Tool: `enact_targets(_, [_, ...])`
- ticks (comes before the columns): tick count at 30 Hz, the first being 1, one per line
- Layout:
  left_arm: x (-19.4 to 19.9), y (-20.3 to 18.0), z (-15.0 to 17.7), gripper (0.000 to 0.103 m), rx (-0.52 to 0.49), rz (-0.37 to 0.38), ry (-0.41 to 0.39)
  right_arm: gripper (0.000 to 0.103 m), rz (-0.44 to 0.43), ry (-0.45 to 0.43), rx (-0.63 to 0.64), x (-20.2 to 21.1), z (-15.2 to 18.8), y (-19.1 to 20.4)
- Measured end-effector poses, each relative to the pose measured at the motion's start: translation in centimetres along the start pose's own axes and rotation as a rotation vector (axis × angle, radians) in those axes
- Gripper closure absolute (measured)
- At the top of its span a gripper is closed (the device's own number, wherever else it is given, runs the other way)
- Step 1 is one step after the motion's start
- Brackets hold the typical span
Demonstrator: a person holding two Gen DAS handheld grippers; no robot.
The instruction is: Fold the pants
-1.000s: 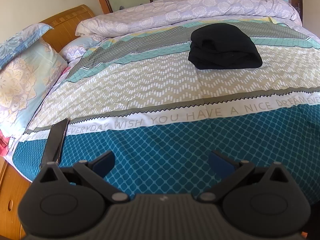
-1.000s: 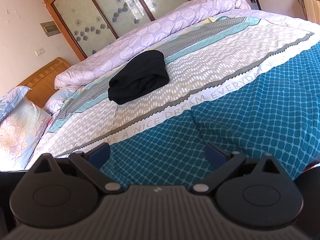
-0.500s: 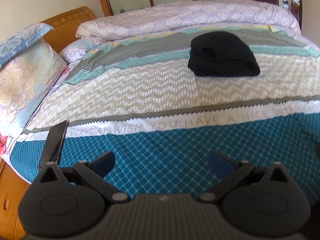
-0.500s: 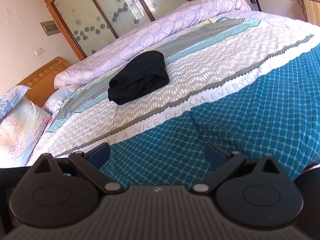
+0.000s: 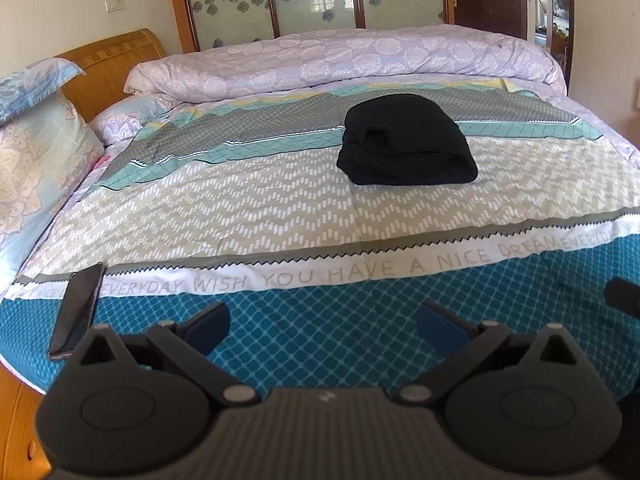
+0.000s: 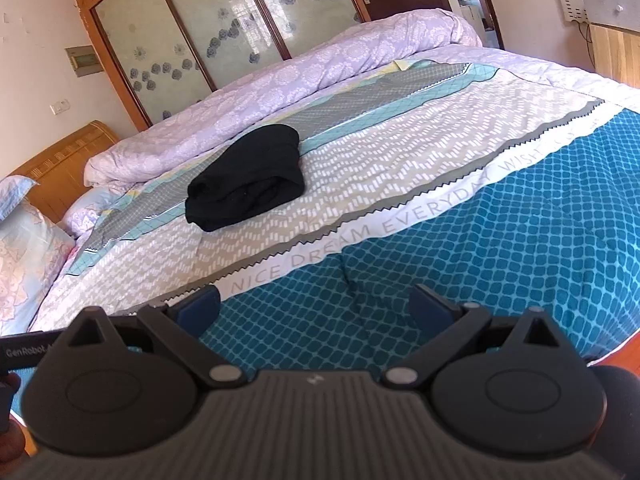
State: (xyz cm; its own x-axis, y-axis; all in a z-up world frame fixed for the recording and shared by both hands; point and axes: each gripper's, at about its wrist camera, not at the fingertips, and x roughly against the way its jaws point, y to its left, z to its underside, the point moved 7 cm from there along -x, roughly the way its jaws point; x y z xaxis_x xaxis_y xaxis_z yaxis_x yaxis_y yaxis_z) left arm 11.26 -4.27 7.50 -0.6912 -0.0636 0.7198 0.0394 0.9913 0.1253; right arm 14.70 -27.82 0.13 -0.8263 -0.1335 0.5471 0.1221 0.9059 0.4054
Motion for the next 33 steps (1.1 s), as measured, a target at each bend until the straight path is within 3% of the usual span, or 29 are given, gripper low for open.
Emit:
enact_targets(12, [0.3,-2.1,-1.3,0.000,-0.024,0.101,-0.031,0.001,0.013,-0.006,0.015,-0.2,-0.8,-0.3])
enact_targets(18, [1.0,-2.4,-1.7,0.000,-0.023,0.085,-0.045,0.001,0.022,-0.005,0.048,0.5,-0.7,-0.4])
enact_targets(24, [0.9,-2.1,-1.0,0.000,-0.075,-0.035,-0.066,0.001,0.050,-0.012,0.063,1.7,0.6,-1.3])
enact_targets(33, [0.3,-2.4,0.3,0.000,-0.075,-0.048,-0.005,0.001,0.020,-0.057,0.031,2.3,0.0,-1.5])
